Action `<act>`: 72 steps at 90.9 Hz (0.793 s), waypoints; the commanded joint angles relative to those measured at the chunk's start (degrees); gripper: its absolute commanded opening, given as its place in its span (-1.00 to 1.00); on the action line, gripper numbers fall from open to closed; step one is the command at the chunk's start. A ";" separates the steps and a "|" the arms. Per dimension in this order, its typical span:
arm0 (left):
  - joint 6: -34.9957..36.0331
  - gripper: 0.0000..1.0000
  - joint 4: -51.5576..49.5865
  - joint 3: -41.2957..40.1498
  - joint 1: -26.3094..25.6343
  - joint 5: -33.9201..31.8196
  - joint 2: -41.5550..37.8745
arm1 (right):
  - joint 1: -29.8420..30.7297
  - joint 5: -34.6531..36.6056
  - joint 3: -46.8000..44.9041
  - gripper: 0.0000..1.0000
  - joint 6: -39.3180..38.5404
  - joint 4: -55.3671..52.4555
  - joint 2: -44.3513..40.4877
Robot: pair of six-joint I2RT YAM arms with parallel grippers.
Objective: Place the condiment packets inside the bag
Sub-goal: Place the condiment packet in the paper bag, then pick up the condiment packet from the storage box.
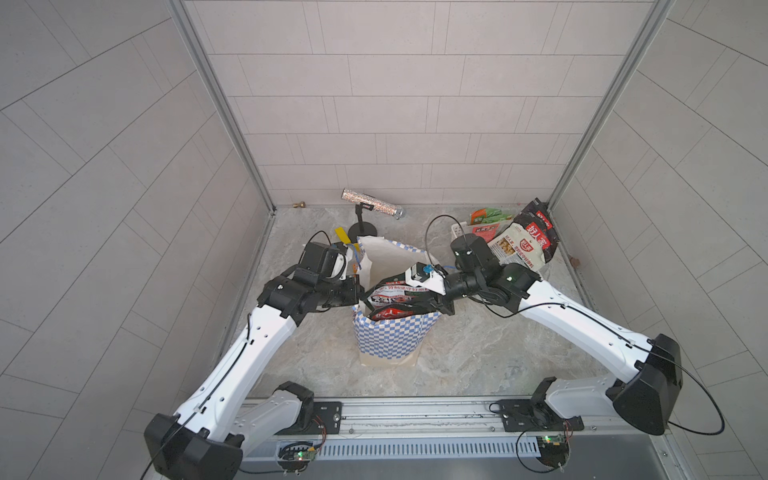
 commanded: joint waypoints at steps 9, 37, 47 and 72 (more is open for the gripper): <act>1.32 -1.00 -0.88 -0.30 -0.02 -0.69 0.83 | 0.52 1.95 -1.20 -0.13 1.46 5.02 -4.28; 1.28 -1.00 -1.11 -0.43 -0.11 -1.08 0.88 | 0.52 10.55 -8.00 0.42 9.68 17.11 -16.41; 1.20 -1.00 -1.22 -0.51 0.00 -1.20 0.77 | 0.11 25.39 -5.37 0.59 17.99 17.22 -18.29; 1.33 -1.00 -1.29 -0.52 0.00 -1.06 0.87 | -39.87 30.22 -3.31 0.61 48.03 4.32 -15.67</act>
